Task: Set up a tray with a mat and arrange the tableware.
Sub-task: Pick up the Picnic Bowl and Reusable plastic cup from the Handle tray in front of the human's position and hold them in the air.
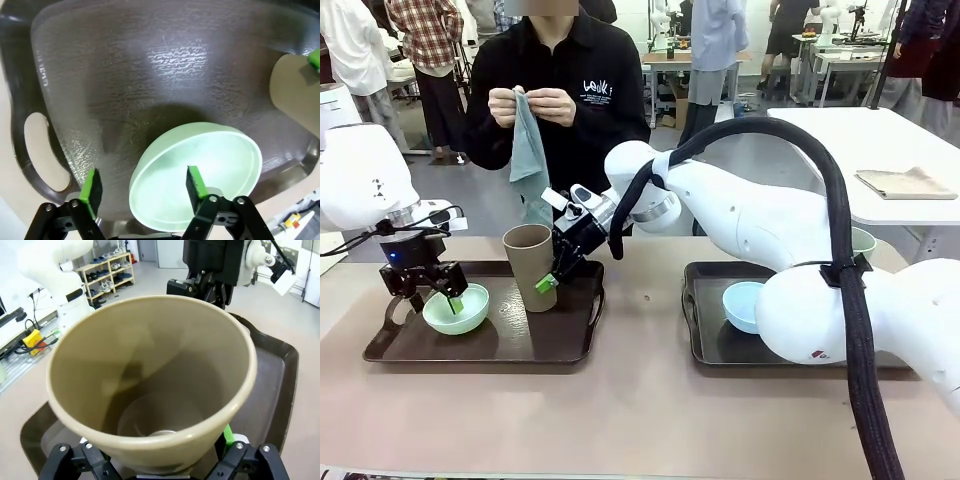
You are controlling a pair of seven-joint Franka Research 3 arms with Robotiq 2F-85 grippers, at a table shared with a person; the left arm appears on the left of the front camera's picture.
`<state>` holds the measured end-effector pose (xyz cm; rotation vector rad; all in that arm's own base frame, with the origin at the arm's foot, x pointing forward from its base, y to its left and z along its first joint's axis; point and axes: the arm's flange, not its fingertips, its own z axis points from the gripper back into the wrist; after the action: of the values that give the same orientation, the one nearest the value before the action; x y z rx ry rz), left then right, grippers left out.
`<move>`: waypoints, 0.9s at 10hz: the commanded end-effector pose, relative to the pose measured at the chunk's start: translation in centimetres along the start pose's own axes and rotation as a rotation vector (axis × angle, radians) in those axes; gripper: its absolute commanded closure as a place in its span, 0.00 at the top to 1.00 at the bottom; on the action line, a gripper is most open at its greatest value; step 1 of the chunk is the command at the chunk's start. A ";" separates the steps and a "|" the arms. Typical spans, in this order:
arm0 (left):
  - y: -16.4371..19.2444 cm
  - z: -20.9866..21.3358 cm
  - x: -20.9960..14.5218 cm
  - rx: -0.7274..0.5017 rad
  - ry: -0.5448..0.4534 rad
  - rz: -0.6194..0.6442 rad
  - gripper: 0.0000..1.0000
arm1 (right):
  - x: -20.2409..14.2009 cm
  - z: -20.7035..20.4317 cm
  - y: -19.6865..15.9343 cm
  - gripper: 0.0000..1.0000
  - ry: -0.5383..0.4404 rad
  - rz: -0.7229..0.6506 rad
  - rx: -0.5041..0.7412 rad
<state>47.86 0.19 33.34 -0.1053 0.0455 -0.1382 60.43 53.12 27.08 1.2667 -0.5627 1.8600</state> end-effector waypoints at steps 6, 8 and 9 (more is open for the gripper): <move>0.2 0.1 -0.1 -0.021 -0.037 -0.010 0.04 | 0.5 0.8 -4.0 0.00 0.019 0.038 0.018; 0.2 0.4 -0.1 -0.004 -0.032 -0.008 0.00 | 0.7 1.2 -3.8 0.24 0.021 0.046 0.007; -0.5 1.1 -0.3 0.052 -0.036 -0.022 0.00 | 0.9 1.7 -3.3 0.00 0.024 0.050 -0.013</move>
<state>48.09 0.02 34.34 -0.1086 0.0101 -0.1459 60.90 52.69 27.77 1.2615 -0.5829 1.8734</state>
